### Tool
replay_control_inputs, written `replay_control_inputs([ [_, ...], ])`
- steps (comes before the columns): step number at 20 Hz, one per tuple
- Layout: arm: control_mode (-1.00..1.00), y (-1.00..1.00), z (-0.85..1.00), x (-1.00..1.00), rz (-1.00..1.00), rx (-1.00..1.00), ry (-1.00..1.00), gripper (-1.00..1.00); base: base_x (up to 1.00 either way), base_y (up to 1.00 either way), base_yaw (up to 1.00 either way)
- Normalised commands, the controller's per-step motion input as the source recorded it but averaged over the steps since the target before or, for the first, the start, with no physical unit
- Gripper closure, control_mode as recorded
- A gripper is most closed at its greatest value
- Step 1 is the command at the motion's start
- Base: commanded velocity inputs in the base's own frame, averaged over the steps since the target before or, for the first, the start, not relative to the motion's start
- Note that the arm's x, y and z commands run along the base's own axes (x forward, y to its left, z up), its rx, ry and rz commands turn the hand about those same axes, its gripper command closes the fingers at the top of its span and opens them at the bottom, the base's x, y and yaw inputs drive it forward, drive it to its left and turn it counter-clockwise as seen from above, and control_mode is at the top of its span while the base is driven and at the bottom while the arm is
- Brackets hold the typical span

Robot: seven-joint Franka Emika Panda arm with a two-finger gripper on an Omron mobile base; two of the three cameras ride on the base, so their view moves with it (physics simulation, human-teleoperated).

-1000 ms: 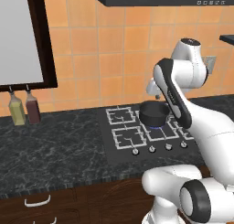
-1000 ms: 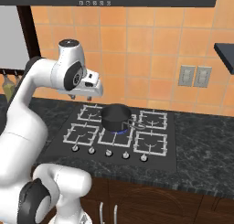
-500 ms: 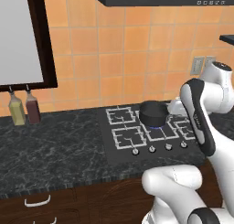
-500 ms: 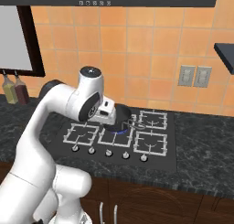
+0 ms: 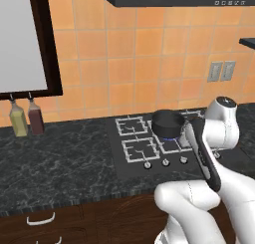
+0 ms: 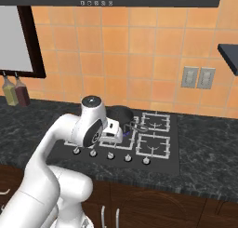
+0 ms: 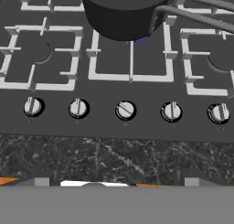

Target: Turn off the center burner of the stove.

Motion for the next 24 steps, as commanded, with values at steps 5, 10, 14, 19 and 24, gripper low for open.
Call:
replay_control_inputs([
  [5,-1.00,-0.12,-0.30,0.32,0.06,-0.02,0.00,-1.00,0.00,0.00,0.00],
  [10,-1.00,-0.07,-0.30,0.22,0.14,-0.01,0.06,-1.00,0.00,0.00,0.00],
  [14,-1.00,0.00,-0.41,0.19,0.16,-0.01,0.11,-1.00,0.00,0.00,0.00],
  [19,-1.00,0.00,-0.43,0.36,0.09,-0.02,0.16,-1.00,0.00,0.00,0.00],
  [24,-1.00,0.00,-0.33,0.35,0.01,-0.02,0.09,-1.00,0.00,0.00,0.00],
])
